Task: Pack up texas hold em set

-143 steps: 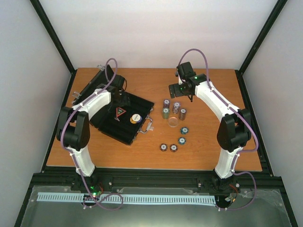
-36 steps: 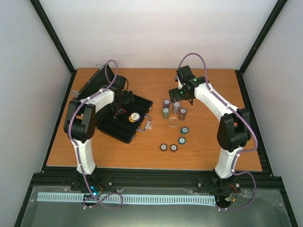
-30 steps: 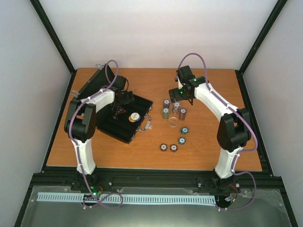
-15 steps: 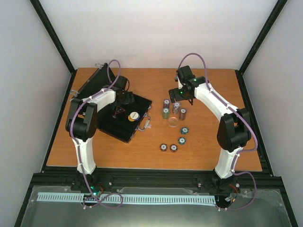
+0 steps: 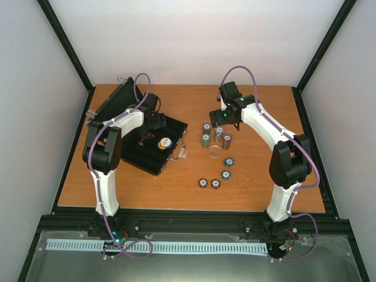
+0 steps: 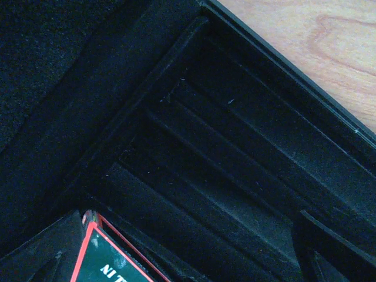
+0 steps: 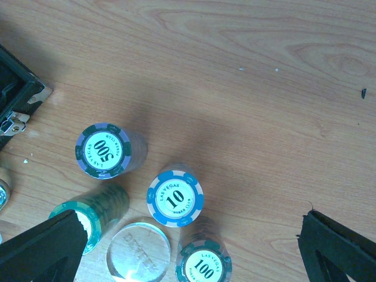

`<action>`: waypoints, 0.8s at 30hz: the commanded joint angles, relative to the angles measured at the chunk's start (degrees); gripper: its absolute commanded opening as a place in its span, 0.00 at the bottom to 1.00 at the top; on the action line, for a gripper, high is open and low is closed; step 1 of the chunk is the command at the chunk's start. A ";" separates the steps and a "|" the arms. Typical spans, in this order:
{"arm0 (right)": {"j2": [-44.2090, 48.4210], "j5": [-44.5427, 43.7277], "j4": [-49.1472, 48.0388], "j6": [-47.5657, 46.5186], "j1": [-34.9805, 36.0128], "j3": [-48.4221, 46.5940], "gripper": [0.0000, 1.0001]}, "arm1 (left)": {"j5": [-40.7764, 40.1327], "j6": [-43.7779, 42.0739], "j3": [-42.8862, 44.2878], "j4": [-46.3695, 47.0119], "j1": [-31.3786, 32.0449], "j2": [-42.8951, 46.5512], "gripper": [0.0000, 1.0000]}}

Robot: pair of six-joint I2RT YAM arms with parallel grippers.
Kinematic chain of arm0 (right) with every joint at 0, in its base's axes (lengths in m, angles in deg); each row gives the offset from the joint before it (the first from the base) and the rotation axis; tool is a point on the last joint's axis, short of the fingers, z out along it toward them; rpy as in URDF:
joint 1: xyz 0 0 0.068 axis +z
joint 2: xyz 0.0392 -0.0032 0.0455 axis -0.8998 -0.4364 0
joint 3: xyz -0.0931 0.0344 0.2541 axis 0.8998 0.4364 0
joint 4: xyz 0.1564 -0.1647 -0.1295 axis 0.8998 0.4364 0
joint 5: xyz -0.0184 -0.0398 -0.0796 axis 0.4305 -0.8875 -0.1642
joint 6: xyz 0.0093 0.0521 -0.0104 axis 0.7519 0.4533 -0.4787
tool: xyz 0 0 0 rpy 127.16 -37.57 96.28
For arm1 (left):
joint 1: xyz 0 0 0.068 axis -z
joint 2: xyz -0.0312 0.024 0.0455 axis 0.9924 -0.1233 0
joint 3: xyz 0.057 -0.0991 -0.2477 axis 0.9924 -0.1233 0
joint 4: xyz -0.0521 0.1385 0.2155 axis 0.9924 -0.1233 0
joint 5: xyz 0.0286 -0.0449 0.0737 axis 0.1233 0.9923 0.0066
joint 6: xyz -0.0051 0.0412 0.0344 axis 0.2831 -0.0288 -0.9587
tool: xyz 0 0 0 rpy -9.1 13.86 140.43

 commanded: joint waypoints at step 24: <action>0.46 0.85 -0.39 -0.13 -0.44 -0.78 1.00 | 1.41 0.80 1.00 -5.50 -0.85 0.75 1.00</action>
